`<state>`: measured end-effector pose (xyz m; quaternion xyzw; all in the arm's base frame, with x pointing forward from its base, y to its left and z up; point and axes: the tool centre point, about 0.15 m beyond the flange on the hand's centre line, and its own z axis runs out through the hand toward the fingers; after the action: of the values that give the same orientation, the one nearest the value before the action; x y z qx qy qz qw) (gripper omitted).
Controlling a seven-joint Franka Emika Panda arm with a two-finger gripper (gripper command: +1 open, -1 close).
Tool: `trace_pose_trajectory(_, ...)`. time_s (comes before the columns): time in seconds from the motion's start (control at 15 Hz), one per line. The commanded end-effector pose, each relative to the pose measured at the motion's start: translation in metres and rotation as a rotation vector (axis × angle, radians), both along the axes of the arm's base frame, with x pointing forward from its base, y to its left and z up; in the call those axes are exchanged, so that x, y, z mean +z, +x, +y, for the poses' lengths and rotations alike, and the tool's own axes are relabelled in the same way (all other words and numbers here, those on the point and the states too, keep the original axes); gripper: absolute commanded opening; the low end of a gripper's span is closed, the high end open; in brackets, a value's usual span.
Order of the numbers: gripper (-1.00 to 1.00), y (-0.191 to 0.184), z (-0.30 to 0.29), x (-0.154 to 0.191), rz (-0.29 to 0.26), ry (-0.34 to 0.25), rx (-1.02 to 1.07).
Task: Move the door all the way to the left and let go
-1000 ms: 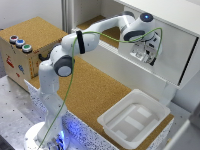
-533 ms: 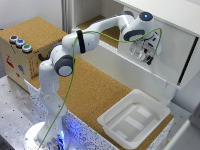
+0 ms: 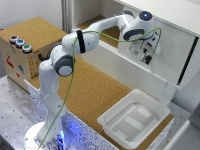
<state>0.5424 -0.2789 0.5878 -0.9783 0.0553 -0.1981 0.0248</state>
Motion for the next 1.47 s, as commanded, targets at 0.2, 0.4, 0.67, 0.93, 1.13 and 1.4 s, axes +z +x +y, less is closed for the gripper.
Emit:
trace_pose_trajectory(0.2,-1.00,0.025,0.068,-0.038,0.053,-0.070,-0.060)
trace_pose_trajectory(0.4,-1.00,0.026,0.084,-0.044,0.058,-0.069,-0.057)
trace_pose_trajectory(0.67,-1.00,0.028,0.103,-0.049,0.060,-0.067,-0.060)
trace_pose_trajectory(0.93,-1.00,0.026,0.123,-0.049,0.054,-0.074,-0.064)
trace_pose_trajectory(1.13,-1.00,0.026,0.140,-0.052,0.060,-0.079,-0.057)
trace_pose_trajectory(1.4,-1.00,0.027,0.161,-0.054,0.073,-0.097,-0.055)
